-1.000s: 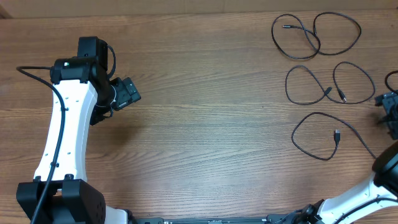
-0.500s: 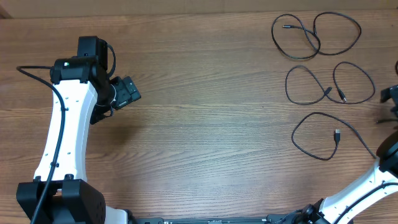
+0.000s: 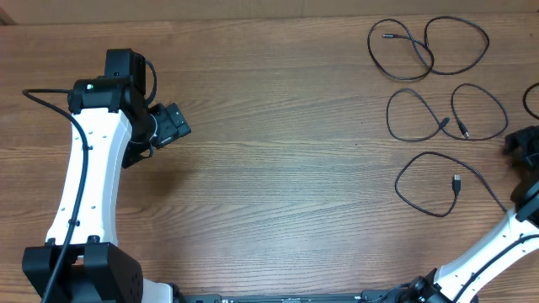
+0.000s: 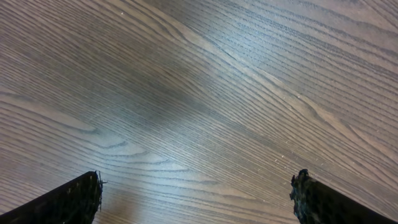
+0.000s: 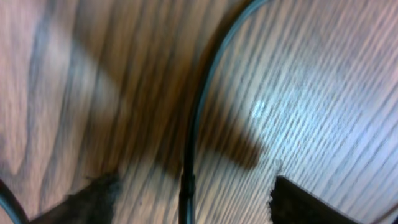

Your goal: Untangle cables

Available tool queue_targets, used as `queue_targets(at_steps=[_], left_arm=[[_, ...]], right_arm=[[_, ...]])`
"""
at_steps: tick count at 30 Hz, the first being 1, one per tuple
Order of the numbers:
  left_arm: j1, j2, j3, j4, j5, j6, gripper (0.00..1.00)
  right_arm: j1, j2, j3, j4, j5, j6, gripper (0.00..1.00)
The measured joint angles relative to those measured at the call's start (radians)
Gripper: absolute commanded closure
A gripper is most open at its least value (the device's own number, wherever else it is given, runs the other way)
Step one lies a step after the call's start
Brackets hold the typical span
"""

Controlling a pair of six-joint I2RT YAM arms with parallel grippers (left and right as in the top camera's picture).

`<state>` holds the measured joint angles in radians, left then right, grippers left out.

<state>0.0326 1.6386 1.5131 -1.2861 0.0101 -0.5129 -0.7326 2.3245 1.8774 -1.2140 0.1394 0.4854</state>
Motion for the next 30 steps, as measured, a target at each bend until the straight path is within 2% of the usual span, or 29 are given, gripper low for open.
queue_targets(at_steps=[8, 12, 17, 21, 30], left_arm=[[0.0, 0.0, 0.0, 0.0, 0.0, 0.0, 0.01], [0.0, 0.0, 0.0, 0.0, 0.0, 0.0, 0.0], [0.0, 0.0, 0.0, 0.0, 0.0, 0.0, 0.01], [0.0, 0.0, 0.0, 0.0, 0.0, 0.0, 0.0], [0.0, 0.0, 0.0, 0.004, 0.0, 0.0, 0.0]], right_arm=[[-0.021, 0.0, 0.0, 0.016, 0.003, -0.002, 0.66], [-0.026, 0.0, 0.0, 0.016, -0.005, 0.002, 0.74], [-0.027, 0.0, 0.0, 0.012, -0.033, -0.001, 0.89], [-0.027, 0.0, 0.0, -0.012, -0.053, 0.002, 0.96], [-0.027, -0.001, 0.0, -0.083, -0.118, 0.005, 0.96]])
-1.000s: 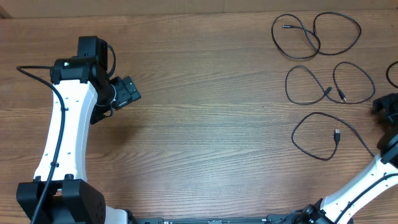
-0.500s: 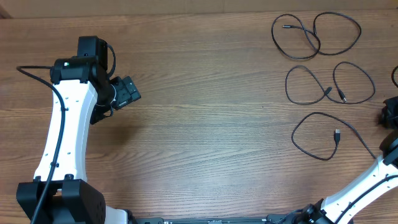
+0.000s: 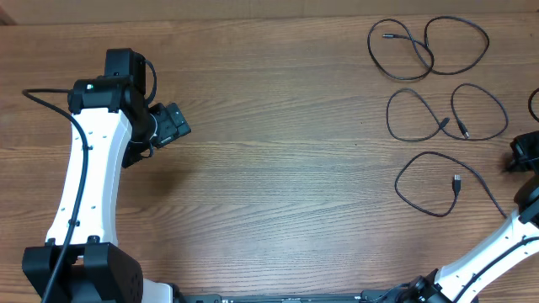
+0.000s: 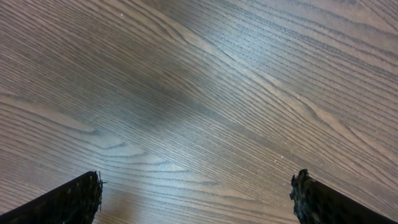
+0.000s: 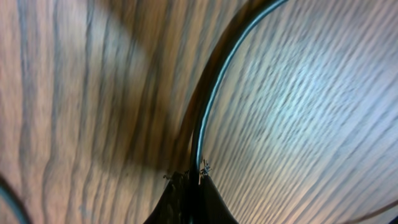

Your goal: Untangle cables

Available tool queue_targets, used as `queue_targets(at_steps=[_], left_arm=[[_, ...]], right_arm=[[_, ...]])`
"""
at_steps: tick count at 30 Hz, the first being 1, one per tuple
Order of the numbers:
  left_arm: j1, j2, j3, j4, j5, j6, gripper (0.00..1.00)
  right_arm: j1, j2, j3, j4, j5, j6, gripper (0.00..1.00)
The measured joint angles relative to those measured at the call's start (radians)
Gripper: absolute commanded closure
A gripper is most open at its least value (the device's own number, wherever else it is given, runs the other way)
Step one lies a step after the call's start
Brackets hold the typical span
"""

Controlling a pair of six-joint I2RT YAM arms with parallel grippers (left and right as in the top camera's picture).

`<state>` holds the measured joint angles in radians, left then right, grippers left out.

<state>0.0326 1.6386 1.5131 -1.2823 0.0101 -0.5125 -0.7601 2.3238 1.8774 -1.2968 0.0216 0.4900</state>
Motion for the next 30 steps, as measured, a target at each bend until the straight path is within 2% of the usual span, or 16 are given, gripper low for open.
queue_targets(at_steps=[10, 18, 30], left_arm=[[0.0, 0.0, 0.0, -0.003, 0.0, 0.0, 0.01], [0.0, 0.0, 0.0, 0.001, 0.0, 0.0, 0.01], [0.0, 0.0, 0.0, -0.004, 0.0, 0.0, 0.01]], right_arm=[[-0.003, -0.121, 0.0, -0.04, -0.107, -0.019, 0.96], [0.006, -0.188, -0.006, -0.188, -0.187, -0.083, 0.96], [0.128, -0.187, -0.152, -0.101, -0.148, -0.124, 0.96]])
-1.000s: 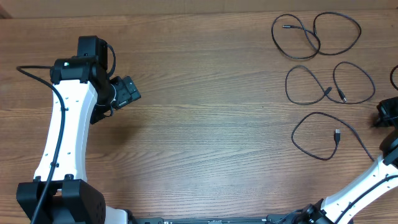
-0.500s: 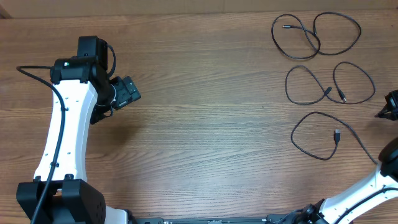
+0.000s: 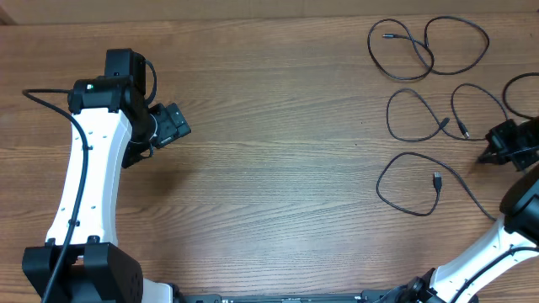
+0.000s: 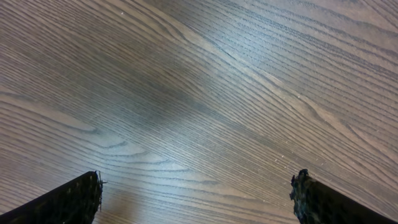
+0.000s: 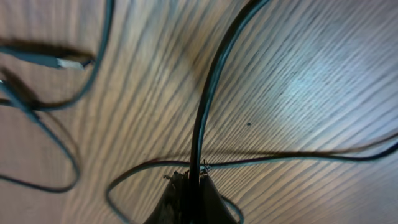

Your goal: Untangle cables

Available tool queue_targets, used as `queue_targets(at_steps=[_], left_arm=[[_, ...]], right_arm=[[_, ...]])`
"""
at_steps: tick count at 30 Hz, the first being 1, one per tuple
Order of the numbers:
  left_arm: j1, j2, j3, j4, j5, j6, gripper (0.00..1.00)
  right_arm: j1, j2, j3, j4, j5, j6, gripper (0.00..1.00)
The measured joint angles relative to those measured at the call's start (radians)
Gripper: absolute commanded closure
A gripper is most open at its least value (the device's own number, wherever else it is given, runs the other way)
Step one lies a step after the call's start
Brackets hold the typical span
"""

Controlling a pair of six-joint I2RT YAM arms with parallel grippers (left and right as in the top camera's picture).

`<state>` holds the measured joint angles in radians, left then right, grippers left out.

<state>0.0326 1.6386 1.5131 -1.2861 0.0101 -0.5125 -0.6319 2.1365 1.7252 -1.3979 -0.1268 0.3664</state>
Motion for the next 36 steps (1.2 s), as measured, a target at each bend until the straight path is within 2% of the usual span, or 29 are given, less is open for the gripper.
queue_targets(at_steps=[5, 11, 12, 14, 15, 16, 20, 28, 33, 36], left_arm=[[0.0, 0.0, 0.0, -0.001, 0.0, 0.0, 0.0], [0.0, 0.0, 0.0, -0.001, 0.0, 0.0, 0.01], [0.0, 0.0, 0.0, -0.002, 0.0, 0.0, 0.01], [0.0, 0.0, 0.0, -0.004, 0.0, 0.0, 0.0], [0.0, 0.0, 0.0, -0.006, 0.0, 0.0, 0.01], [0.0, 0.0, 0.0, -0.008, 0.0, 0.0, 0.01], [0.0, 0.0, 0.0, -0.011, 0.0, 0.0, 0.0], [0.0, 0.0, 0.0, -0.011, 0.0, 0.0, 0.01], [0.0, 0.0, -0.001, -0.01, 0.0, 0.0, 0.01], [0.0, 0.0, -0.001, -0.009, 0.0, 0.0, 0.01]], right_arm=[[0.004, 0.0, -0.043, 0.03, 0.024, 0.0, 0.96], [0.003, 0.0, -0.08, 0.064, 0.065, 0.0, 0.87], [0.003, 0.0, -0.087, 0.07, 0.068, 0.002, 0.74], [0.003, 0.0, -0.093, 0.074, 0.074, 0.004, 0.34], [0.003, 0.0, -0.093, 0.076, 0.078, 0.001, 0.25], [0.003, 0.0, -0.094, 0.079, 0.079, 0.001, 0.19], [0.003, 0.0, -0.094, 0.077, 0.066, -0.001, 0.11], [0.005, -0.014, -0.045, -0.001, 0.003, -0.013, 0.1], [0.034, -0.114, -0.042, -0.036, -0.08, -0.062, 0.11], [0.101, -0.175, -0.03, -0.076, -0.108, -0.099, 0.11]])
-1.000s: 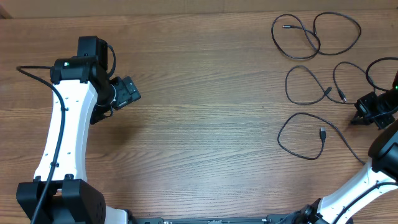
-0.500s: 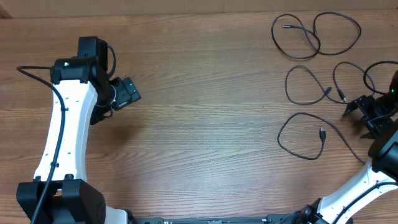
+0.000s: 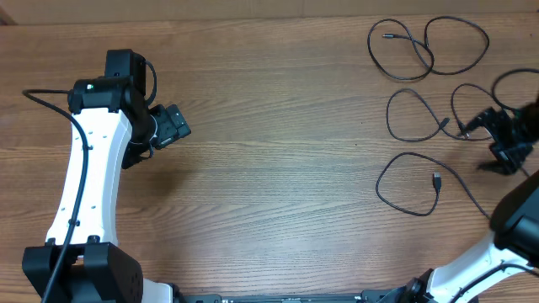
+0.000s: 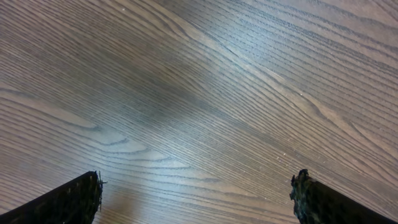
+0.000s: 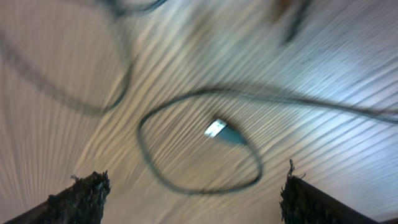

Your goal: Untangle cables

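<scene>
Several thin black cables lie on the right of the wooden table (image 3: 278,168). A double loop (image 3: 429,46) is at the top and a second cable (image 3: 417,114) sits below it. The lowest loop (image 3: 408,185) has a silver plug (image 3: 437,178) inside it. My right gripper (image 3: 497,139) stands open just right of these, above the table. Its wrist view shows a blurred loop (image 5: 186,143) and plug (image 5: 216,127) beyond the empty open gripper (image 5: 193,186). My left gripper (image 3: 173,126) is open far to the left, over bare wood (image 4: 196,186).
Another cable loop (image 3: 515,84) curves off the right edge of the table by my right arm. The left arm's white link (image 3: 88,177) runs down the left side.
My right gripper was shut on a cable. Now it is open with nothing between its fingers, and its wrist has turned and sits slightly higher in the overhead view. The left arm has not moved.
My right gripper stood open around a cable at the table's right edge, then was shut on it. Later it was further left with the cable, and the lowest loop had shifted left. Now the cable is let go. The left gripper stayed open in place throughout.
</scene>
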Available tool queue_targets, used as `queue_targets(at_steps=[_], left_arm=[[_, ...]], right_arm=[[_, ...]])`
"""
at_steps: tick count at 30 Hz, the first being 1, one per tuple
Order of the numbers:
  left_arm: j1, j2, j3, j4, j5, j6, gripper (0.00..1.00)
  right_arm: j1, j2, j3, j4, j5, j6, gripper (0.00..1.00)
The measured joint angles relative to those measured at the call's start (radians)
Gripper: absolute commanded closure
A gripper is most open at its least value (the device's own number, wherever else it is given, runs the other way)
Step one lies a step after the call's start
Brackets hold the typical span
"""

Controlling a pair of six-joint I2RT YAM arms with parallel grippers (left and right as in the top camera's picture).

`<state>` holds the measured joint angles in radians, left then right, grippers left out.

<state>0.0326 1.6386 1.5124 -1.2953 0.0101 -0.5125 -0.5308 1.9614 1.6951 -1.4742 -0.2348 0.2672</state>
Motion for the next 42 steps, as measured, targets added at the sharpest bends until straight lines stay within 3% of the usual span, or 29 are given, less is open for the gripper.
queue_targets(at_steps=[5, 13, 16, 18, 26, 36, 42], left_arm=[[0.0, 0.0, 0.0, 0.003, 0.0, 0.0, 0.01], [0.0, 0.0, 0.0, 0.002, 0.0, 0.0, 0.01], [0.0, 0.0, 0.0, 0.002, 0.0, 0.0, 0.01], [0.0, 0.0, -0.001, 0.002, 0.0, 0.0, 0.0], [0.0, 0.0, -0.001, 0.008, 0.0, 0.0, 0.01], [0.0, 0.0, -0.001, 0.011, 0.0, 0.0, 0.01], [0.0, 0.0, -0.001, 0.021, 0.0, 0.0, 0.0]], right_arm=[[0.197, -0.021, -0.013, 0.005, 0.004, -0.034, 0.11], [0.481, -0.021, -0.198, 0.104, 0.088, 0.024, 0.14], [0.539, -0.021, -0.272, 0.149, 0.116, 0.056, 0.26], [0.562, -0.021, -0.32, 0.187, 0.127, 0.09, 0.3], [0.571, -0.021, -0.46, 0.312, 0.146, 0.151, 0.3], [0.571, -0.021, -0.467, 0.368, 0.167, 0.159, 0.4], [0.571, -0.021, -0.479, 0.417, 0.174, 0.167, 0.4]])
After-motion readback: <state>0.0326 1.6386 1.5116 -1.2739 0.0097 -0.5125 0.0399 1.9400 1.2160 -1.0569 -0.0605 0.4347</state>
